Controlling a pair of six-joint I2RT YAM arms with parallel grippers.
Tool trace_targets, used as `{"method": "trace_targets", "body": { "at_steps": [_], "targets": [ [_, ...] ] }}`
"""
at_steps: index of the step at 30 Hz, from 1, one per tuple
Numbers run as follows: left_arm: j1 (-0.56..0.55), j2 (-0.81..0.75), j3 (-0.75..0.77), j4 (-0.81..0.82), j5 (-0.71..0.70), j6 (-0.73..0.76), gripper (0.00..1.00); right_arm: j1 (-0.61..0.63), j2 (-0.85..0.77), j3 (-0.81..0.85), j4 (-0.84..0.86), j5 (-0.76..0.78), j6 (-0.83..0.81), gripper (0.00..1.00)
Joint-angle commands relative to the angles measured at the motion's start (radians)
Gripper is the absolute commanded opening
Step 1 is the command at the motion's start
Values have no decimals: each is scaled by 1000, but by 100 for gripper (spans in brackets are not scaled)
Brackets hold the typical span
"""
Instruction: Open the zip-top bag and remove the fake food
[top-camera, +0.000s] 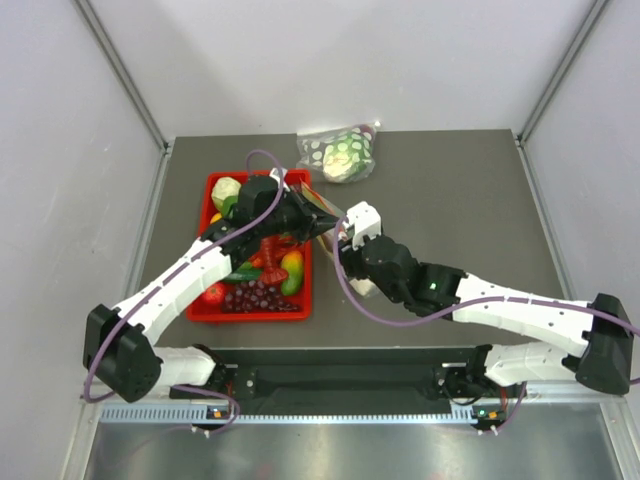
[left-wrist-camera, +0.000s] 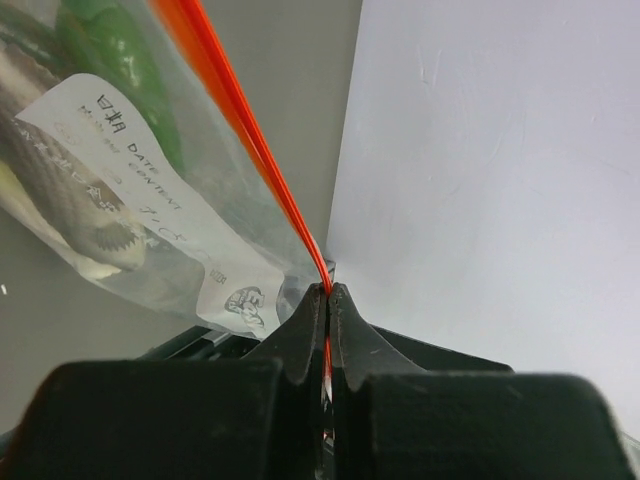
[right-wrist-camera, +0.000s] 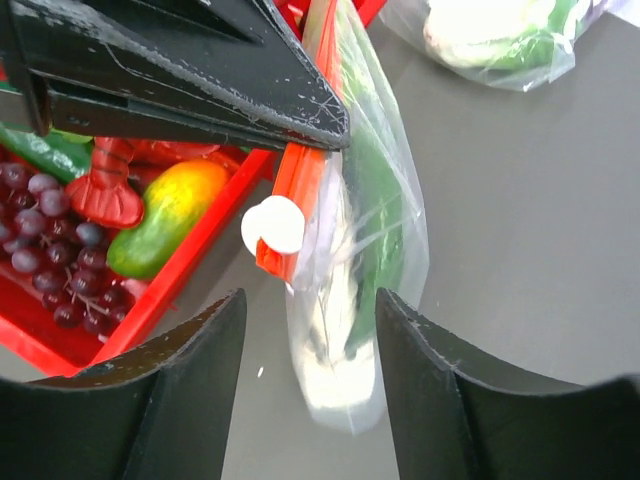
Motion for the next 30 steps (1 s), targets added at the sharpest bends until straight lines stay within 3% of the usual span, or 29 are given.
{"method": "trace_targets", "body": {
  "at_steps": [1,6,9,13,18,20,21,25,29,30],
  "targets": [
    [5,-50,-2,92,27,-36,0,2,13,-18,154,28,-34,54],
    [3,-65,-23,105,37,-59,0,-19,25,-72,285,31,-58,47],
    [5,-77,-43,120,45,-76,0,-47,14,-87,299,31,-45,32],
    [5,-97,-66,140,48,-79,0,-108,-33,-107,287,-30,-28,0],
    [6,-99,-72,178,62,-58,1,-172,-157,-142,245,-111,-17,0],
    [6,-99,-65,181,62,-41,10,-208,-197,-133,189,-173,-14,0],
    [8,-99,-62,210,66,-15,29,-218,-210,-127,184,-222,-12,0],
    [10,-99,-16,206,51,113,58,-258,-248,-84,58,-329,-11,0],
    [16,-120,82,105,-2,348,63,-304,-251,-9,-23,-479,0,0],
    [17,-131,93,102,-15,470,63,-314,-247,5,-60,-513,4,0]
  ]
}}
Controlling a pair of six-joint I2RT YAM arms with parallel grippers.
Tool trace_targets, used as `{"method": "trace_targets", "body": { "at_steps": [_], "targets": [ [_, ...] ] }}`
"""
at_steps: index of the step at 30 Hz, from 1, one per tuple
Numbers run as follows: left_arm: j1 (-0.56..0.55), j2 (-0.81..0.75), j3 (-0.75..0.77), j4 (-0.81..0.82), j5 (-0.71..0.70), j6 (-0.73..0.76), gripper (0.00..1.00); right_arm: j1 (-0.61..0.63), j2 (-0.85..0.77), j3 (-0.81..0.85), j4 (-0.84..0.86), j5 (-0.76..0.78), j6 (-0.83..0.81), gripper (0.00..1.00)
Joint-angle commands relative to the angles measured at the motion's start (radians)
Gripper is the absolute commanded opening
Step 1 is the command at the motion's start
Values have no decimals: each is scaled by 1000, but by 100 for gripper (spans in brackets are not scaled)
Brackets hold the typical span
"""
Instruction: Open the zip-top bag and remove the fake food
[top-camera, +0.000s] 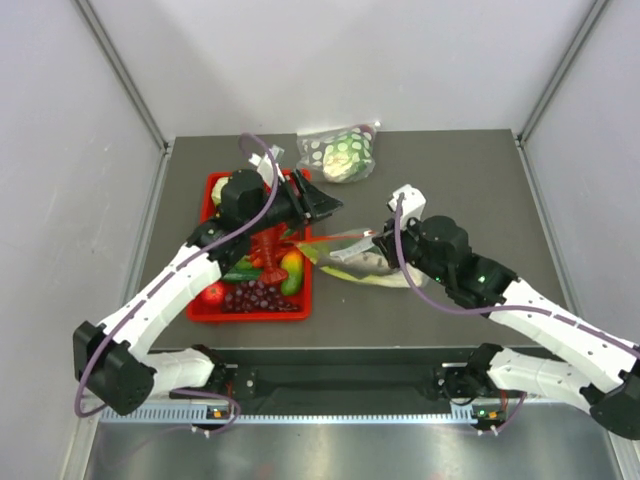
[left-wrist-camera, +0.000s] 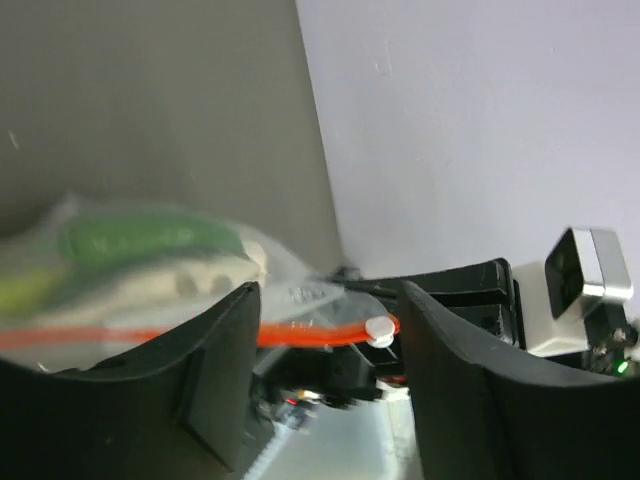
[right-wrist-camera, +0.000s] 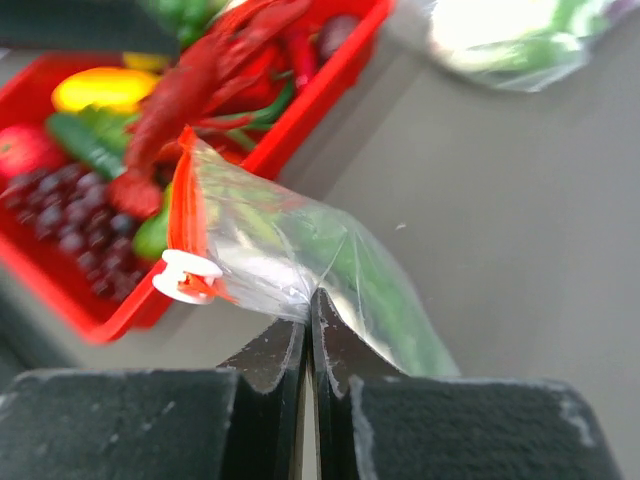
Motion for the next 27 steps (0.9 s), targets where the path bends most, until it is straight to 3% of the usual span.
{"method": "trace_targets", "body": {
  "at_steps": [1,2,6,9,21,27],
  "targets": [
    [7,-85,97,16,-49,341,59,-41,-9,121,-71,-239,23,0],
    [7,-98,104,30,-23,412,55,-61,6,155,-90,-276,32,0],
    [7,-142,127,44,132,781,62,-108,51,235,-149,-434,64,0],
    [3,-170,139,-3,175,927,62,-142,104,301,-200,-537,86,0],
    [-140,-171,139,-121,149,1127,56,-158,233,371,-216,-727,127,0],
    [-154,-159,127,-151,160,1161,55,-176,241,371,-205,-776,144,0]
  ]
}}
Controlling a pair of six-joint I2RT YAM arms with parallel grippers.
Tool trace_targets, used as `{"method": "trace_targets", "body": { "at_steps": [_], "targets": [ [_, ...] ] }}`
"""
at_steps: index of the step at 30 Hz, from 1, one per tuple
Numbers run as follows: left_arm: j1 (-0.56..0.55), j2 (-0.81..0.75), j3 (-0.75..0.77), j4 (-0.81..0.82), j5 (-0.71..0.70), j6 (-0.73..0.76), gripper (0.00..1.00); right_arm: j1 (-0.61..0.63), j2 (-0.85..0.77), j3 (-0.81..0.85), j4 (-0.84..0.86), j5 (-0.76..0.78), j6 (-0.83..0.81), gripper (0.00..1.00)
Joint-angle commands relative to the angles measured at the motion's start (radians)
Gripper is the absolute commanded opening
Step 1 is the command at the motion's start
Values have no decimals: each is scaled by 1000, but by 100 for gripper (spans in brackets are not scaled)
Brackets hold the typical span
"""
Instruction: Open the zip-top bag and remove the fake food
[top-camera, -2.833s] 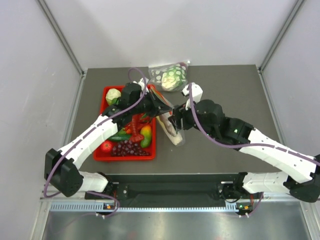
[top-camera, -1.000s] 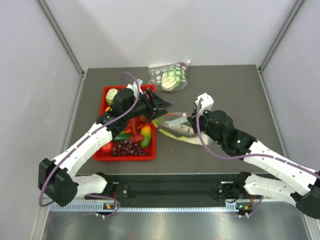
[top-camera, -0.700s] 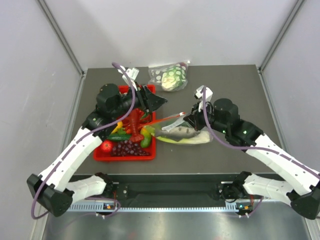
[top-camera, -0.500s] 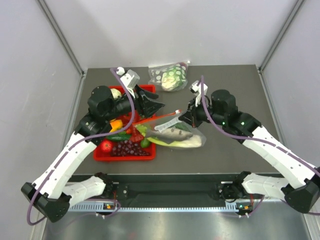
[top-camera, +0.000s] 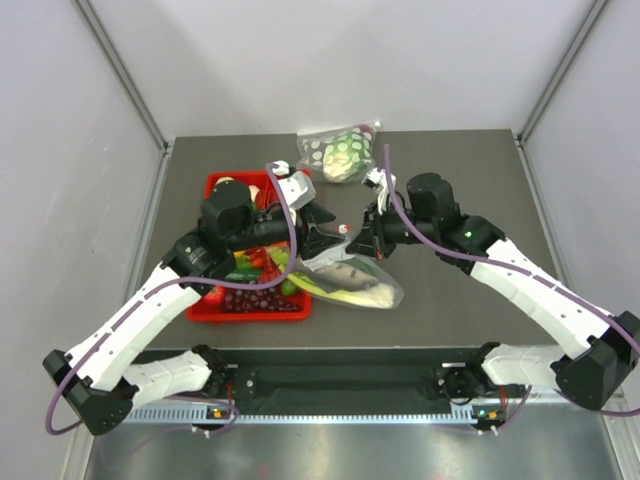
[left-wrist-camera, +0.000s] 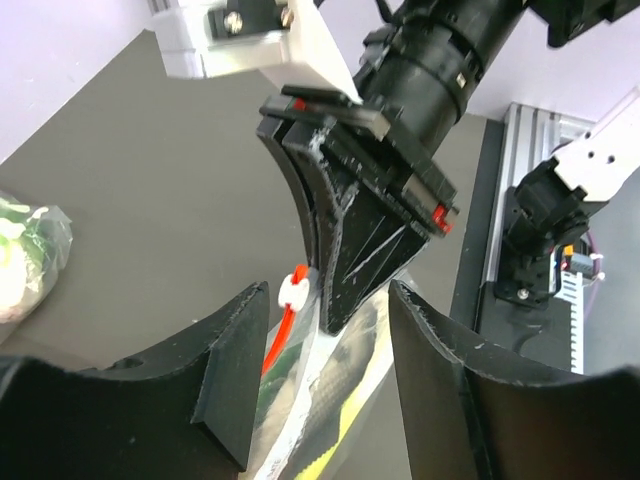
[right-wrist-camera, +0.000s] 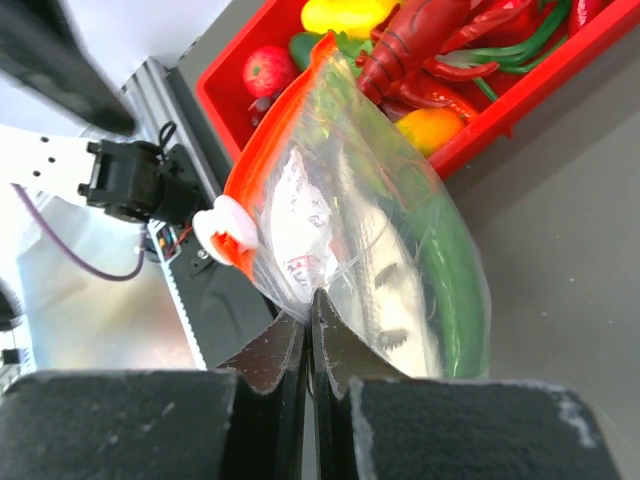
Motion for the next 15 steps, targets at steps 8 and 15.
{"method": "trace_targets", "body": {
  "at_steps": [8,15],
  "targets": [
    [-4,2,-26,16,-26,98,62,-26,10,72,48,-173,31,0],
    [-4,34,-35,51,21,63,62,-26,16,76,45,-194,36,0]
  ]
}}
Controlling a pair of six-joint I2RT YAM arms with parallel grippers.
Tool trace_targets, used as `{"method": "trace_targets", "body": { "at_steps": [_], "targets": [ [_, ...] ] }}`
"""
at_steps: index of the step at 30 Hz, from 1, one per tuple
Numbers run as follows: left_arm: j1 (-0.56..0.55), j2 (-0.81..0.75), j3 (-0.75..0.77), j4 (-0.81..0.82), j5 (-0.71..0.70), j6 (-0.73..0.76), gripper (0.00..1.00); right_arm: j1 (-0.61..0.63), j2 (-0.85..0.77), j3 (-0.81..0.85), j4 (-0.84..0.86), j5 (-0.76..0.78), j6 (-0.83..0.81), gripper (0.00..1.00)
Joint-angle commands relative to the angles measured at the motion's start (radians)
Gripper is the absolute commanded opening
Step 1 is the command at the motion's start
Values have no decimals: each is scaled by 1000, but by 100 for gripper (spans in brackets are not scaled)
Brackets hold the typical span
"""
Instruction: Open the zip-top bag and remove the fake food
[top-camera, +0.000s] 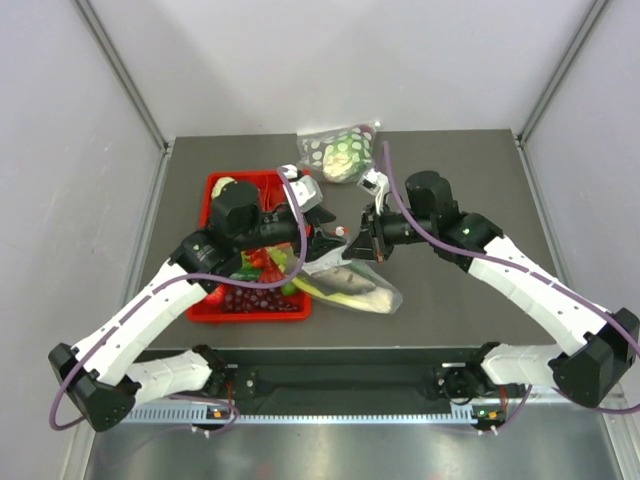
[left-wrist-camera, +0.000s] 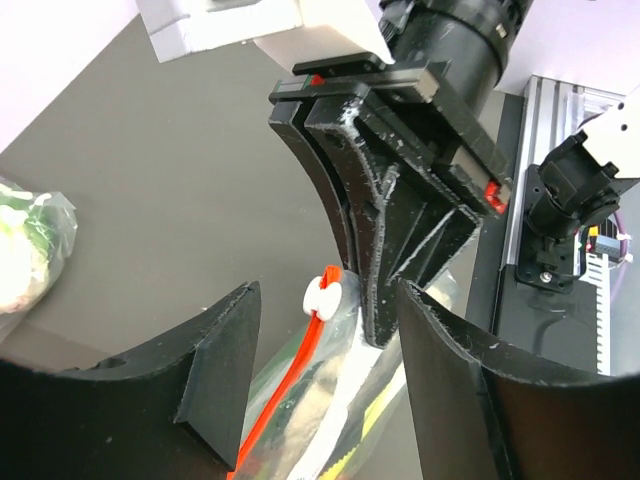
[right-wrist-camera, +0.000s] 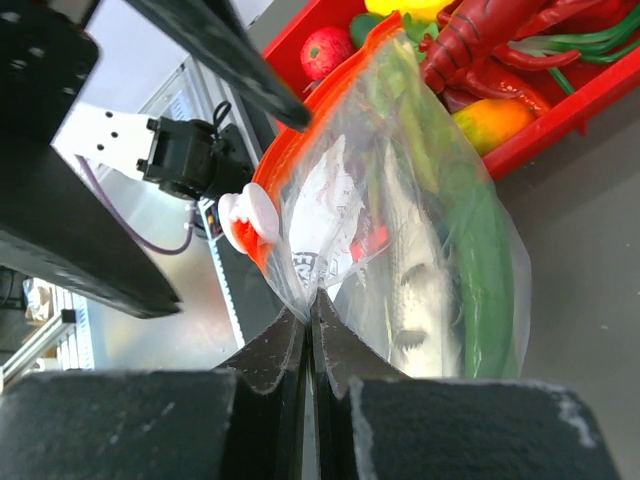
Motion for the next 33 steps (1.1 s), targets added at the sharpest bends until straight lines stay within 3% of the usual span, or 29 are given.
{"method": "trace_targets", "body": {
  "at_steps": [1,13,23,27,28,33],
  "targets": [
    [-4,9,-19,61,25,-1,61,-13,-7,61,45,-50,10,0],
    [-2,29,-33,107,60,-32,57,-13,-16,44,48,-74,15,0],
    [-2,31,-29,89,85,-47,30,-13,-27,14,52,-71,21,0],
    [-2,34,-27,72,114,-52,12,-13,-28,8,48,-62,19,0],
    [-2,34,-29,67,118,-53,3,-14,-31,9,46,-57,16,0],
    [1,34,-23,43,155,-70,0,-13,-42,18,32,-31,2,2]
  ]
}}
